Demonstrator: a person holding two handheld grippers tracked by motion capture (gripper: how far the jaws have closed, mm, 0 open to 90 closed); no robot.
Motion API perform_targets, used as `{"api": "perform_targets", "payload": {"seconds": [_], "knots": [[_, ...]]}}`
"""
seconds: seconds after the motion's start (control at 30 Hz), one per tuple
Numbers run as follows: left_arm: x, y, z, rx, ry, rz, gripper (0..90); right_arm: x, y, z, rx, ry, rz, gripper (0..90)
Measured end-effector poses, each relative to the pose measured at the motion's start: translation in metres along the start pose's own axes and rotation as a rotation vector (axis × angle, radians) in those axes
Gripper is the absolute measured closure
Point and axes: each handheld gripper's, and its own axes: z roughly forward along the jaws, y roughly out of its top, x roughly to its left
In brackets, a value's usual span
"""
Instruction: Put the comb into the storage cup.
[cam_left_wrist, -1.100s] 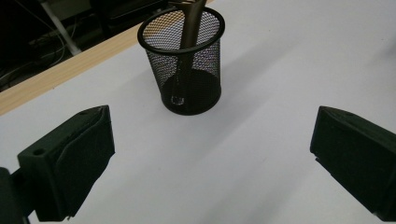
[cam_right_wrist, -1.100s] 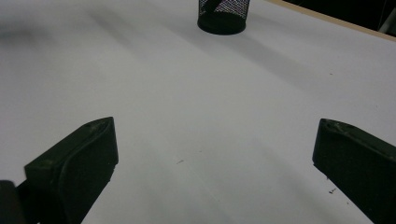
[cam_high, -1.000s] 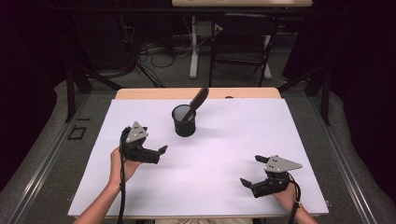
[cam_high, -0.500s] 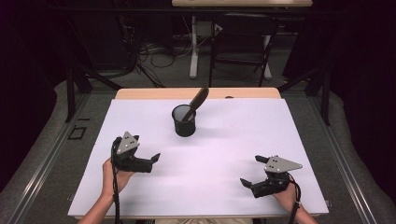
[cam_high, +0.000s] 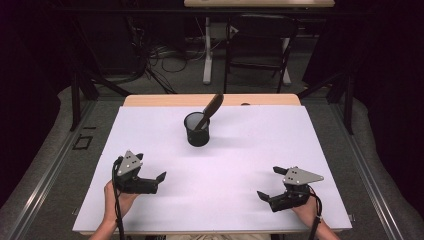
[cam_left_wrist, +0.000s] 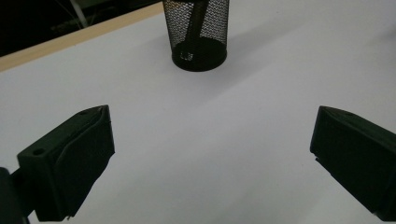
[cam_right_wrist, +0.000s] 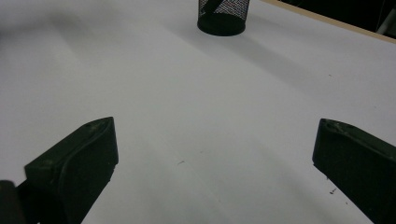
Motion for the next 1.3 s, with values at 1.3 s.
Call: {"api": "perform_targets", "payload": {"seconds": [1.3], "knots": [[-0.005,-0.046,-0.019,-0.011,0.027,-0.050,0.0,-0.001,-0.002,0.002,0.020,0.011,-0.004,0.0]]}}
